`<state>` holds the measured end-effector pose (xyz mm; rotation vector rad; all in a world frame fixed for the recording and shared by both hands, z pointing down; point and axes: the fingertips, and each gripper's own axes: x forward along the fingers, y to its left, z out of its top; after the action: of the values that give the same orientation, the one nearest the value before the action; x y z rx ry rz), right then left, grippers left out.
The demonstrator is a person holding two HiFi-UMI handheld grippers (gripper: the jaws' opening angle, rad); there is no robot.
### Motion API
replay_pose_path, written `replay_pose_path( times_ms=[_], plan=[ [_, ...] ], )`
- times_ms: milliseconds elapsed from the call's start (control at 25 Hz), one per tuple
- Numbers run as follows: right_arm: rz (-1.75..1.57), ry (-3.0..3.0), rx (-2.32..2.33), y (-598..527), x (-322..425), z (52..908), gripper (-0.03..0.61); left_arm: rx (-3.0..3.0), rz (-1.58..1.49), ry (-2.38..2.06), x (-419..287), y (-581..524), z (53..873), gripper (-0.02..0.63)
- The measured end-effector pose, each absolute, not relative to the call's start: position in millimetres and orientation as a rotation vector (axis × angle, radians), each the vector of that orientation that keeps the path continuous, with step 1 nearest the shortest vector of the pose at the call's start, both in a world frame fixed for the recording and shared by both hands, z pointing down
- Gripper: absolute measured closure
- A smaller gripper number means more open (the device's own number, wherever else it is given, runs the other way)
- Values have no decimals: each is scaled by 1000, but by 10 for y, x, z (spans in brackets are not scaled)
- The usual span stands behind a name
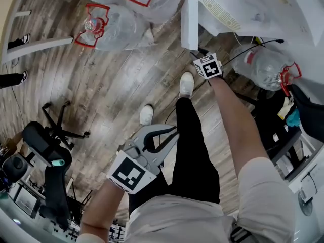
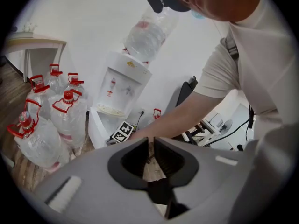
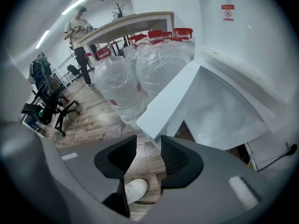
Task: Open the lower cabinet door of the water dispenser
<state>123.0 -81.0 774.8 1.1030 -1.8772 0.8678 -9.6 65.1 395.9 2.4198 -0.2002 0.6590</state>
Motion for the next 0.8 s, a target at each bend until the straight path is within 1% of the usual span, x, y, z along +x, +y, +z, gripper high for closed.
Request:
replay_pose_path(
  times_ms=[800],
  plan=[
    [773,-1982,918,-1395,-115,7610,416,2383,557,-491,-1000,655,3909,552]
  ],
)
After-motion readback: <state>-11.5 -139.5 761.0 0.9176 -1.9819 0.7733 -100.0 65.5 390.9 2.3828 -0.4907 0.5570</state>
